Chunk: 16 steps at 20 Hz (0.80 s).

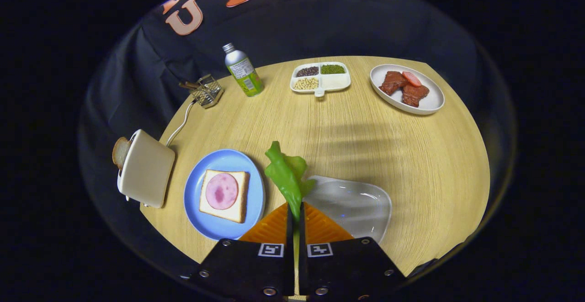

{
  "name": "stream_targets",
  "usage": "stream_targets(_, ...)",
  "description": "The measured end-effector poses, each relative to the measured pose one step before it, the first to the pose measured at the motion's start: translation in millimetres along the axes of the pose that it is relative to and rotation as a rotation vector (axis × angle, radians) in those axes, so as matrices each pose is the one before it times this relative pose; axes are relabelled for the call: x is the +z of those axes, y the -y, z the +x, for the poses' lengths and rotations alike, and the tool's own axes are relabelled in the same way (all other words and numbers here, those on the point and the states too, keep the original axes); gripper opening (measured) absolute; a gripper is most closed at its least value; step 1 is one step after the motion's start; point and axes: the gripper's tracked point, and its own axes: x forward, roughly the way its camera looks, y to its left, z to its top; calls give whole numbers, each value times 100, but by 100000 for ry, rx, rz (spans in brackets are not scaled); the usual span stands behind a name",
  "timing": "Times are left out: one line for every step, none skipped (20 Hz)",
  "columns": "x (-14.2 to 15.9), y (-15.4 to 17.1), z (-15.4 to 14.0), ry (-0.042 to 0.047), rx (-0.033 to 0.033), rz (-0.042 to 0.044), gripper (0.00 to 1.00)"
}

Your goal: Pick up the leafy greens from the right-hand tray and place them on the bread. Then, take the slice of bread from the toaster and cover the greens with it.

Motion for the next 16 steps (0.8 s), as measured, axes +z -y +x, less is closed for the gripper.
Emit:
stream_targets(291,-703,-32,461,967,-485,4)
stream_targets(210,-473,-56,265,557,-508,5)
stream_targets(178,-642,77,-1,883,-653,4)
stream_targets(-128,-638,79,-680,1145,-125,4)
stream_targets(36,-681,133,-438,1056,-192,4)
stream_targets(19,-299,179,-243,549,-326,4)
stream_targets(49,-450,141,-103,212,-662,4)
stream_targets(104,-490,223,-141,325,-292,4)
stream_targets(27,-550,206,-364,564,-220,4)
stream_targets(9,-477,329,-415,472,-39,4)
stream_targets(-2,-441,207,-324,-184,-479,4)
stream_targets(136,-340,312,-270,-517,-574,4)
stream_targets(-31,-419,372,-348,-486,-697,5)
stream_targets(-11,-365,474,-448,-542,-465,4)
stream_targets(-70,-497,535,-637,-225,-642,4)
stream_targets(-168,-567,558,-819,-77,-583,4)
